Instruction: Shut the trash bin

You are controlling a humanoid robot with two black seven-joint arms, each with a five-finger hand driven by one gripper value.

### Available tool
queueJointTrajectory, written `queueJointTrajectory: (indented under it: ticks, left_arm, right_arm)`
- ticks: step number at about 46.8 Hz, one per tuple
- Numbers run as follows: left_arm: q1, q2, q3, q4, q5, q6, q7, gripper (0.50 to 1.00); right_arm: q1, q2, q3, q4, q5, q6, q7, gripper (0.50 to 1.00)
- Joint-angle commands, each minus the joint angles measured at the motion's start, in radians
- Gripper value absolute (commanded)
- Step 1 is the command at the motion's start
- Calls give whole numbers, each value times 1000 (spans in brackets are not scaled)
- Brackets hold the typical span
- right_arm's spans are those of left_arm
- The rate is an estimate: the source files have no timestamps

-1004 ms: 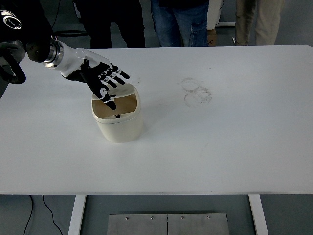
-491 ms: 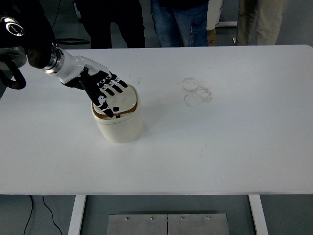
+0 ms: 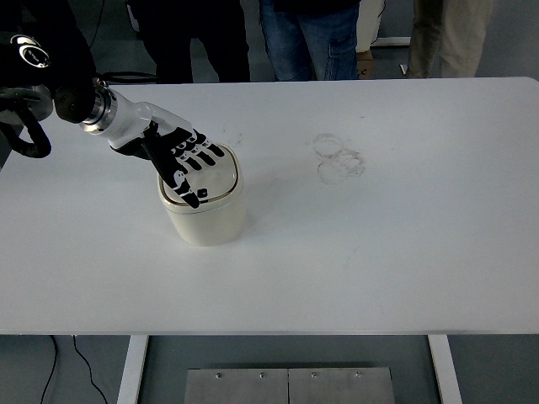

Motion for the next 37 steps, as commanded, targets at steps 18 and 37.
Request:
queueJointTrajectory:
  ticks: [18, 37]
  left_arm:
    - [4, -1, 0, 0, 0, 0, 0, 1000]
    - [9, -5, 0, 0, -2, 1, 0, 1000]
  right_arm:
    - [0, 0, 0, 0, 1, 0, 0, 989]
    - [0, 0, 0, 0, 0, 0, 0, 991]
